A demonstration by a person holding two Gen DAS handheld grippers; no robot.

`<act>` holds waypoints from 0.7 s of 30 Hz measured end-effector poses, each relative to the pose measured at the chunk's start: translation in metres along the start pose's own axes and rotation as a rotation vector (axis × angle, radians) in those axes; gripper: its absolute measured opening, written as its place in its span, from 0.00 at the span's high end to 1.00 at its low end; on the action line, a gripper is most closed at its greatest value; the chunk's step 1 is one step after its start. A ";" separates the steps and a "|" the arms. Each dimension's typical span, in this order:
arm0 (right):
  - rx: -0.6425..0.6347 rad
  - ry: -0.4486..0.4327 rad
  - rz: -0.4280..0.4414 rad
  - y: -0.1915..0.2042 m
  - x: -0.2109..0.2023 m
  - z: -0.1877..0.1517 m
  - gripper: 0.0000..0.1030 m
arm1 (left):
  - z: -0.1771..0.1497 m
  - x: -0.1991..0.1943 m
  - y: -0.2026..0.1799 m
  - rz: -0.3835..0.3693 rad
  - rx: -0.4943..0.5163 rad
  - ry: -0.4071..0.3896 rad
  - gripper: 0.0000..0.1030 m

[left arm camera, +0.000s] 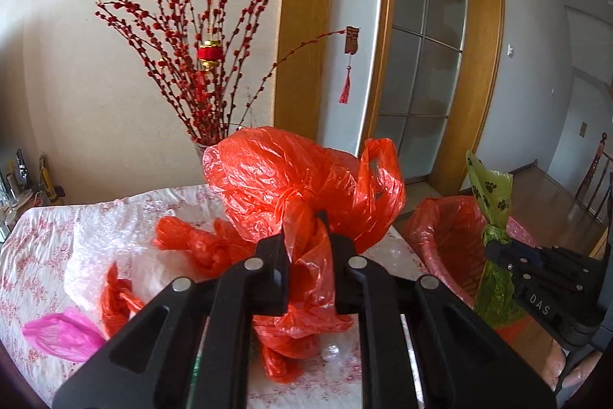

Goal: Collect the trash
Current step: 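Carry both bags over the red-lined basket and open both tools to drop them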

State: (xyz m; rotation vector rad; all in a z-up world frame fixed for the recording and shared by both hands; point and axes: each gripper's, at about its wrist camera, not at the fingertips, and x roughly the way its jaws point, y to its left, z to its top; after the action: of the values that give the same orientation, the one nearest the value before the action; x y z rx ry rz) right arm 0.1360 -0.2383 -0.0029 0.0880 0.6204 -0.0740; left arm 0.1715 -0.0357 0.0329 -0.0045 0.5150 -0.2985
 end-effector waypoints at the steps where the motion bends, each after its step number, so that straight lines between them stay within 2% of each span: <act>1: 0.011 -0.002 -0.016 -0.009 0.000 0.000 0.83 | 0.000 0.003 -0.006 -0.016 0.005 0.003 0.87; 10: 0.088 0.002 -0.125 -0.072 0.001 -0.004 0.83 | -0.005 0.032 -0.065 -0.154 0.052 0.042 0.87; 21: 0.142 0.010 -0.187 -0.111 0.005 -0.010 0.83 | -0.011 0.063 -0.127 -0.293 0.104 0.084 0.87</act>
State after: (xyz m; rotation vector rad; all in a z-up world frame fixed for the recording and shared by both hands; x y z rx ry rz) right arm 0.1234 -0.3475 -0.0208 0.1675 0.6322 -0.2991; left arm 0.1833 -0.1739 0.0029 0.0343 0.5823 -0.6140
